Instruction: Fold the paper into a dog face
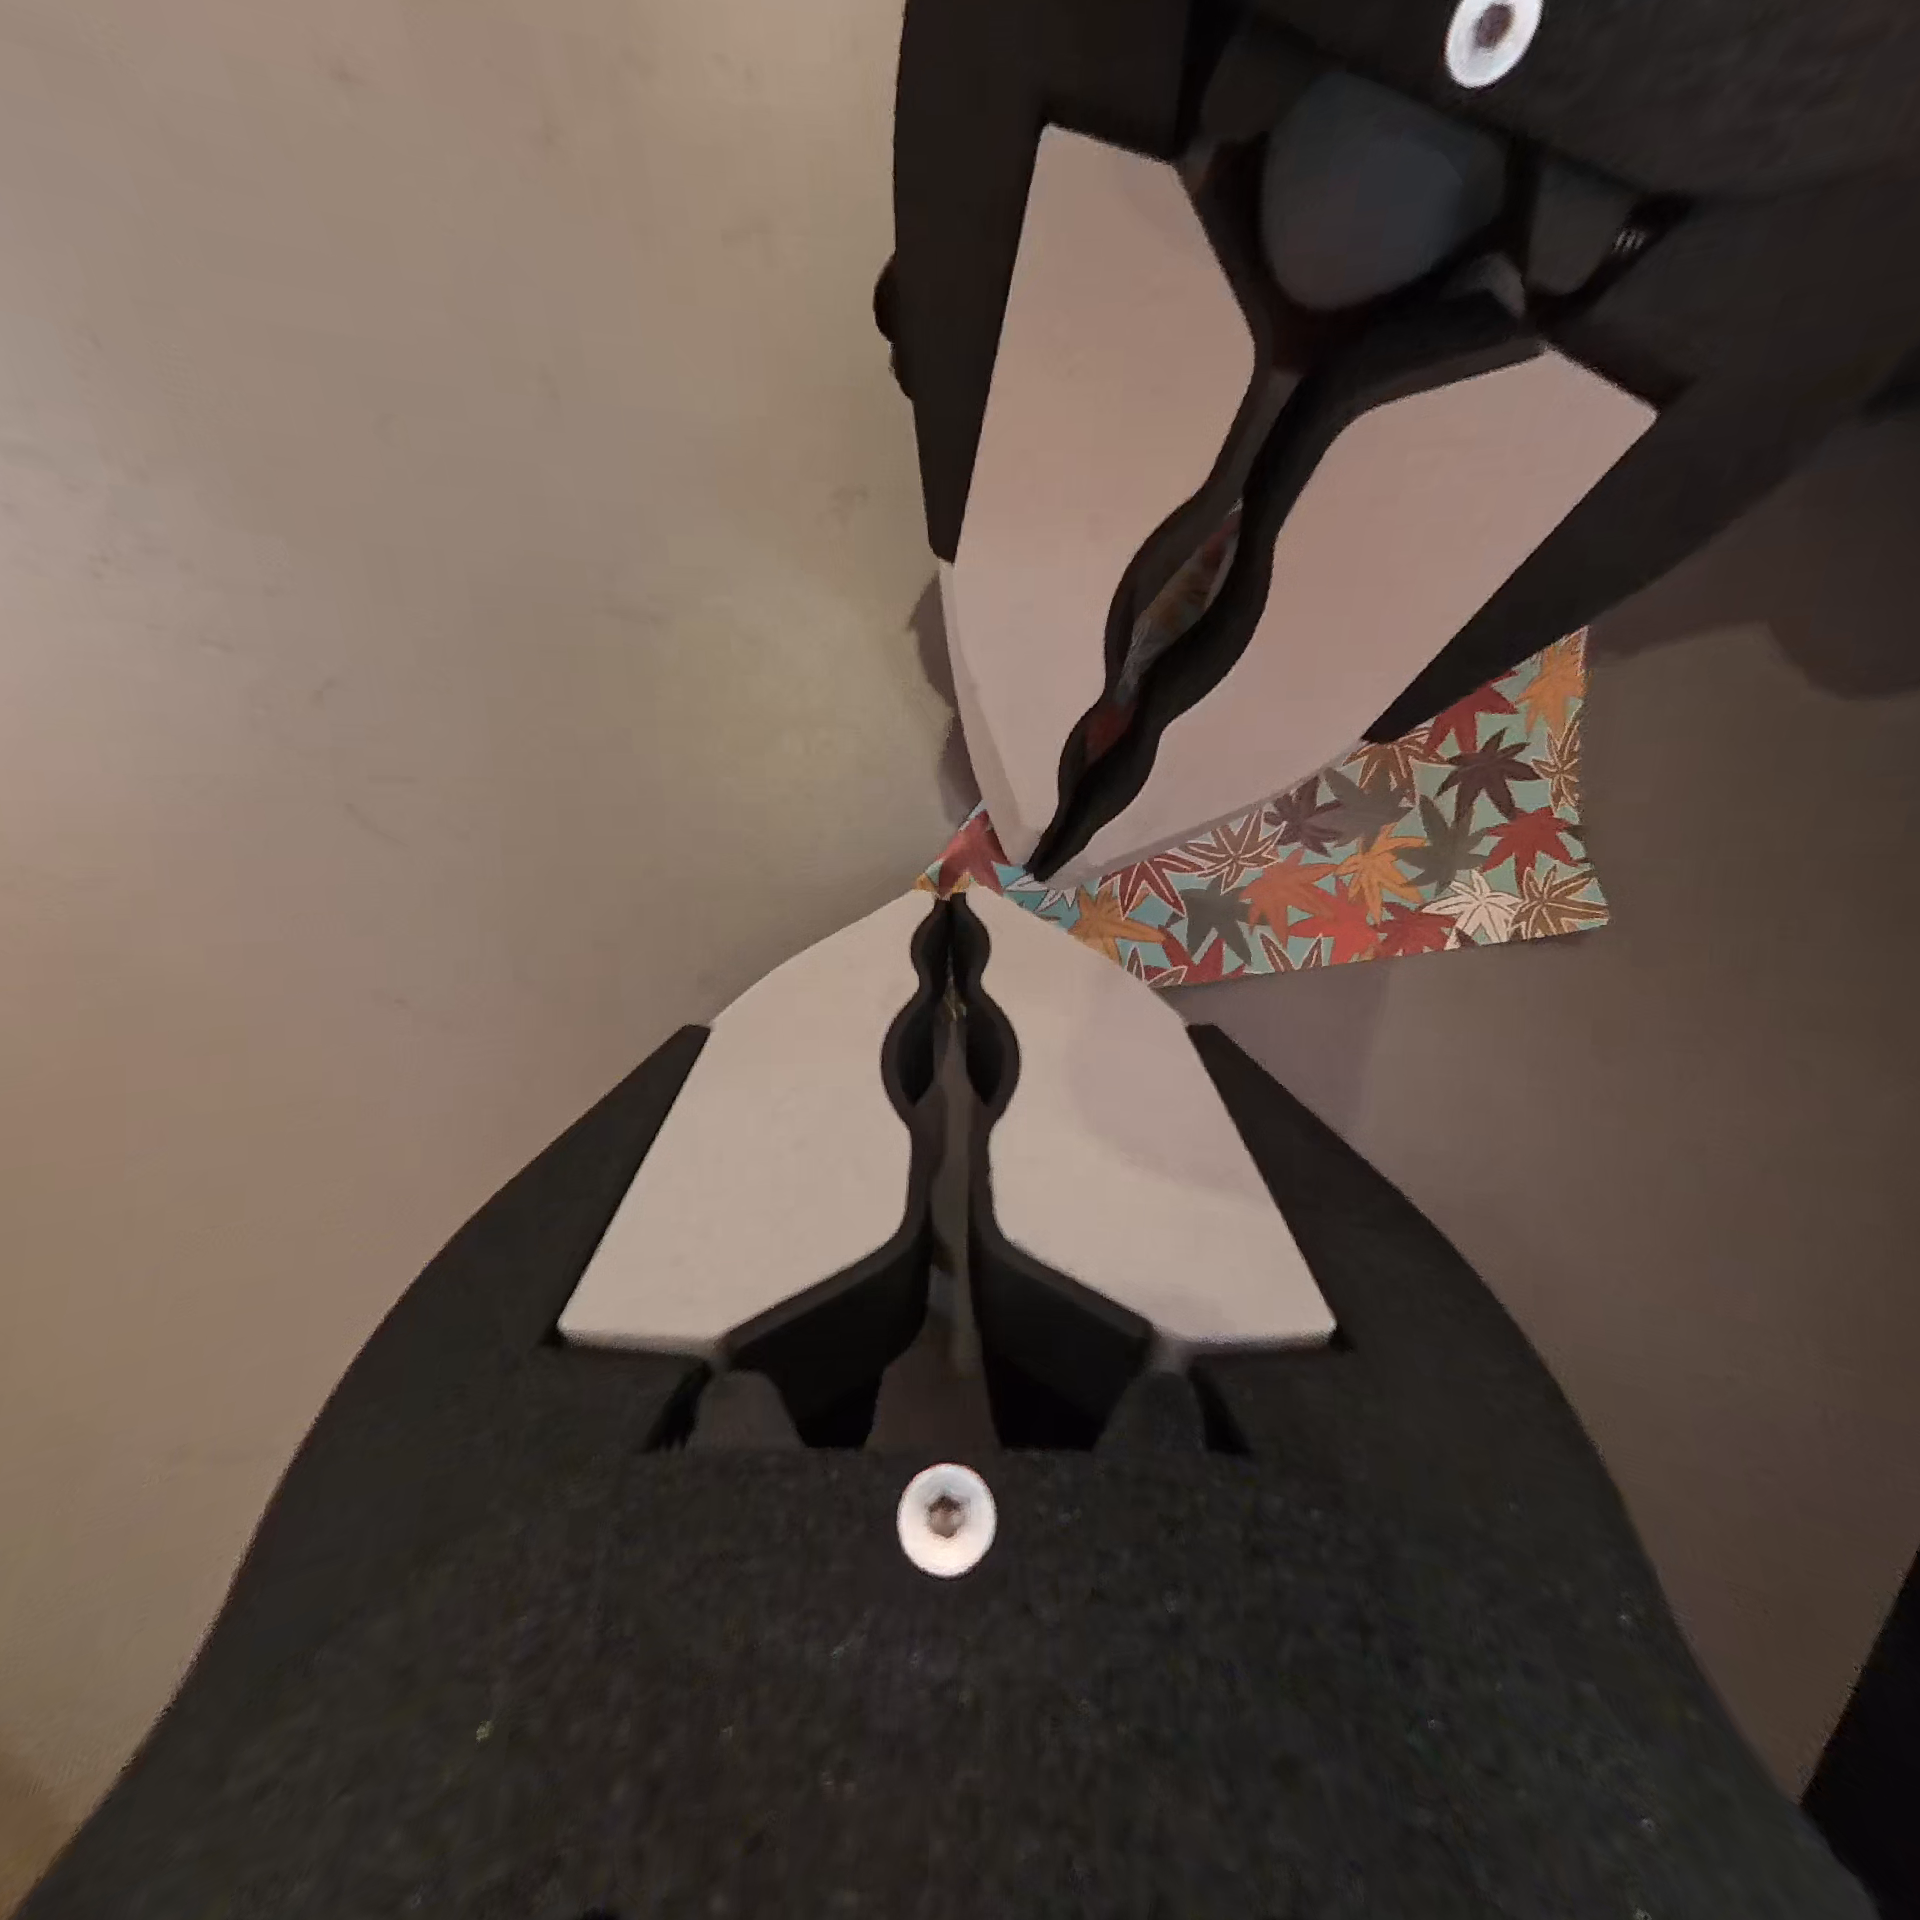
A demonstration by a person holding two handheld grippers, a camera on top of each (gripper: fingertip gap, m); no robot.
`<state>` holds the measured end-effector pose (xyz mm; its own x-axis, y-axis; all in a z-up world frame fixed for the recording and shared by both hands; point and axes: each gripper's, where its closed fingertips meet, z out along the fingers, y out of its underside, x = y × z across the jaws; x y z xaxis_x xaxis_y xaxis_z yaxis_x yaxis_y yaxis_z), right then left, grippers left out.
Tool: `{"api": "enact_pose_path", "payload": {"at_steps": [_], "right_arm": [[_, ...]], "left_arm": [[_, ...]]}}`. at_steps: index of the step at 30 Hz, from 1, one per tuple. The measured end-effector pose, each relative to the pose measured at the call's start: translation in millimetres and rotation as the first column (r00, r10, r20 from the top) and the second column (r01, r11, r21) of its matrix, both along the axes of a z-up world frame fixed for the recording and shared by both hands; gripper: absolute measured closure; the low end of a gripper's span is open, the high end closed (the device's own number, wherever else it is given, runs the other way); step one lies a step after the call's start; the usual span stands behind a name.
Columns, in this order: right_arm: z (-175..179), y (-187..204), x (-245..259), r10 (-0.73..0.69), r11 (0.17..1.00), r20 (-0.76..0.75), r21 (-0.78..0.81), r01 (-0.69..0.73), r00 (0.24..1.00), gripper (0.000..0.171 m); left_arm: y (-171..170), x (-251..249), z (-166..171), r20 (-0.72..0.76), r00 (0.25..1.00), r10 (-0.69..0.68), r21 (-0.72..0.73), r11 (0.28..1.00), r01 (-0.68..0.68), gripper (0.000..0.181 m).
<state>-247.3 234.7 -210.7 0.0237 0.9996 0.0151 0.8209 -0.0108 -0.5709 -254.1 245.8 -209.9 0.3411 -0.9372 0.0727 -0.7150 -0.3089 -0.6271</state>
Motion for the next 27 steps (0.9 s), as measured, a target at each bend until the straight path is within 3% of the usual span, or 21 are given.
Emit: {"api": "enact_pose_path", "payload": {"at_steps": [7, 17, 27], "right_arm": [[9.4, 11.2, -1.9, -0.073, 0.992, -0.053, 0.102, 0.079, 0.996, 0.171], [0.4, 10.2, -2.5, -0.062, 0.974, -0.031, 0.216, 0.068, 0.998, 0.171], [0.1, 8.0, 10.2, -0.108, 0.971, -0.02, 0.212, 0.11, 0.994, 0.171]], "left_arm": [[-0.1, -0.1, 0.0, 0.009, 1.0, 0.002, 0.002, 1.0, -0.002, 0.181], [0.0, 0.1, -0.3, 0.009, 1.0, 0.001, 0.018, 1.0, -0.001, 0.181], [0.3, 0.4, -0.5, 0.01, 1.0, 0.004, 0.019, 1.0, -0.005, 0.181]]}}
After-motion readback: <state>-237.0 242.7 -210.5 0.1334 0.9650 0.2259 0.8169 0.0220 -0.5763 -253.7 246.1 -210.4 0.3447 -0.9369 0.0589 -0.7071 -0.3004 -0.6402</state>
